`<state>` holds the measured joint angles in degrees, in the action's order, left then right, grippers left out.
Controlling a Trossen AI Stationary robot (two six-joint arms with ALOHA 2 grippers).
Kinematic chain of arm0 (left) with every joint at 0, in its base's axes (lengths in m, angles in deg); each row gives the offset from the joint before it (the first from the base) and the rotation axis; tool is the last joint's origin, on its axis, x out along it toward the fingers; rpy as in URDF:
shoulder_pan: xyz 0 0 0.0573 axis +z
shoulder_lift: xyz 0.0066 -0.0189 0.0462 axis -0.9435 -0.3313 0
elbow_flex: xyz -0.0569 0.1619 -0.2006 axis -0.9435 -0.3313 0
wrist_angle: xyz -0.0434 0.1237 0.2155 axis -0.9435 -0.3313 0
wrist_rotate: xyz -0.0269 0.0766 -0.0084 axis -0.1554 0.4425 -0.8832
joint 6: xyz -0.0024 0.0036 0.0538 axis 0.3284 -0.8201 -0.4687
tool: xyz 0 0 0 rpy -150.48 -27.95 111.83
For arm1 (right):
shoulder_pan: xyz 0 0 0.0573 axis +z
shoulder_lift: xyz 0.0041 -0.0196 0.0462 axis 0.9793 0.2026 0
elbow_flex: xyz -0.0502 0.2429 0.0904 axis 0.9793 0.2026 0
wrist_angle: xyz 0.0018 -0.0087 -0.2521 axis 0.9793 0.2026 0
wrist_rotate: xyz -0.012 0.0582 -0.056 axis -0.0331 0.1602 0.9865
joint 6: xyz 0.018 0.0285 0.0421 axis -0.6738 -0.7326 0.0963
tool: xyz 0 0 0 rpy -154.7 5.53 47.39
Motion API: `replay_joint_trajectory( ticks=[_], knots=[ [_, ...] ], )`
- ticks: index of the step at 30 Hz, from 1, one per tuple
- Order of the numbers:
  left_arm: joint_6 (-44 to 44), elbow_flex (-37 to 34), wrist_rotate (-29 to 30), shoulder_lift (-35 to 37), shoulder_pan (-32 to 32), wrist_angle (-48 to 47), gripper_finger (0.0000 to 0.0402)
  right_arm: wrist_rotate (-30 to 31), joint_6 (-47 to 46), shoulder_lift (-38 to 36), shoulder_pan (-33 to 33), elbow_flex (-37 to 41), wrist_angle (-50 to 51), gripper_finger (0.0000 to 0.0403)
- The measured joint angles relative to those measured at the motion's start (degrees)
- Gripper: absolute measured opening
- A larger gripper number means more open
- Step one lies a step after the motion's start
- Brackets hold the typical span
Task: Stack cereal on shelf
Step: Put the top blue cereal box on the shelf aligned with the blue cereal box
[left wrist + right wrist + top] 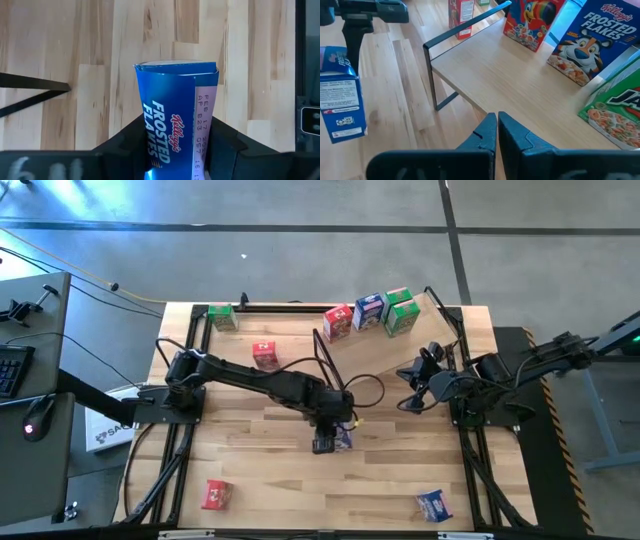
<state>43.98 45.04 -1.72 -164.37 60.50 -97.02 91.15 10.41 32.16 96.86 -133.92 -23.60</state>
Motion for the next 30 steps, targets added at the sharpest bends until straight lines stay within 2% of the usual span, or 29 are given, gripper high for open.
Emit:
replay_joint_trajectory(
  ticks=[15,19,22,25,30],
  knots=[
    [-2.80,0.39,-0.57,1.24,-0.11,2.63,0.0225,-0.44,0.00,0.02,0.00,0.00,-0.08,0.0000],
    [-5.81,0.46,-0.02,4.32,-0.45,2.45,0.0225,-0.71,-0.96,0.03,0.00,0.00,-0.38,0.0001],
    [-7.49,-0.57,1.97,8.14,-1.91,3.45,0.0203,-1.52,-1.05,0.03,0.00,0.00,-0.38,0.0013],
    [-7.59,-7.71,4.24,13.85,-3.66,8.55,0.0166,-2.99,-1.09,0.03,0.00,0.00,-1.24,0.0041],
    [-1.41,-27.85,3.54,25.09,-5.96,25.26,0.0101,-6.61,0.72,1.96,0.00,-0.02,-5.67,0.0097]
  ],
)
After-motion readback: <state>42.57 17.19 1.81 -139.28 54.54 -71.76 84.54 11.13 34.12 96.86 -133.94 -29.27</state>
